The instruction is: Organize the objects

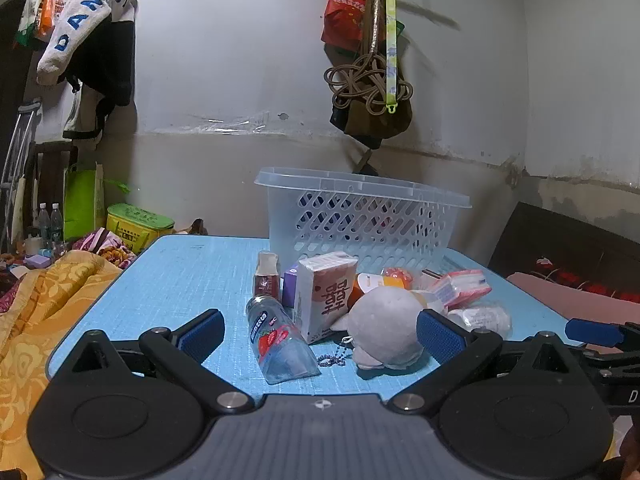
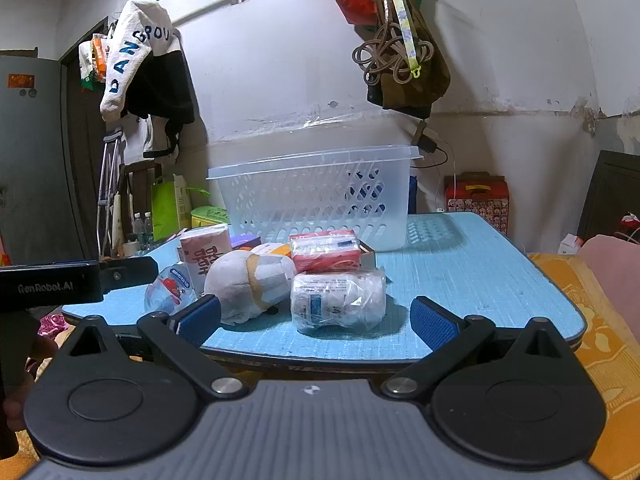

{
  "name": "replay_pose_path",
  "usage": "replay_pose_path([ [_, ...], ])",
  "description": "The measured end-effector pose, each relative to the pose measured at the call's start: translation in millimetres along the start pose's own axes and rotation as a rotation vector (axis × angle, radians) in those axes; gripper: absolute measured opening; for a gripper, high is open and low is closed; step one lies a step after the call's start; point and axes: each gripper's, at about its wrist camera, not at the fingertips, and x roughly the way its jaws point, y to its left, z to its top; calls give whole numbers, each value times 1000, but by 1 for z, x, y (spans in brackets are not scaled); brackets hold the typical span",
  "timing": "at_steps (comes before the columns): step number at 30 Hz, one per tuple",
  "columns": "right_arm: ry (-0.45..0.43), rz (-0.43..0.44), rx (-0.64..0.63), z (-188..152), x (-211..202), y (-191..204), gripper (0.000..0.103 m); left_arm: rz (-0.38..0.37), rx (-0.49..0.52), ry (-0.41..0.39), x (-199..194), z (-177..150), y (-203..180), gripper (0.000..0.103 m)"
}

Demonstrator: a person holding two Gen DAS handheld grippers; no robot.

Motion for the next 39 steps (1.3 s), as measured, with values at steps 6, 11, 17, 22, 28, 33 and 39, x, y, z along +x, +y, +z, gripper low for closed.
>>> replay_pose_path([
  [6, 6, -2, 6, -1, 2, -1, 103, 2, -7, -2, 2, -1, 2, 103],
  [11, 7, 0, 7, -1, 4, -1, 103, 3, -9, -11, 1, -2, 3, 103],
  [17, 9, 0, 7, -1, 5, -1, 103, 4, -18, -13, 1, -2, 6, 103],
  [22, 8, 0, 6, -1, 5, 0, 103, 4, -22, -17, 1, -2, 8, 103],
  [28, 6, 1, 8, -1, 5, 0, 103, 4, -23, -22, 0, -2, 9, 103],
  [33, 6, 1, 8, -1, 6, 0, 103, 3, -25, -20, 0, -2, 9, 103],
  [39, 9, 1, 15, -2, 6, -1, 103, 7, -20, -13, 1, -3, 9, 103],
])
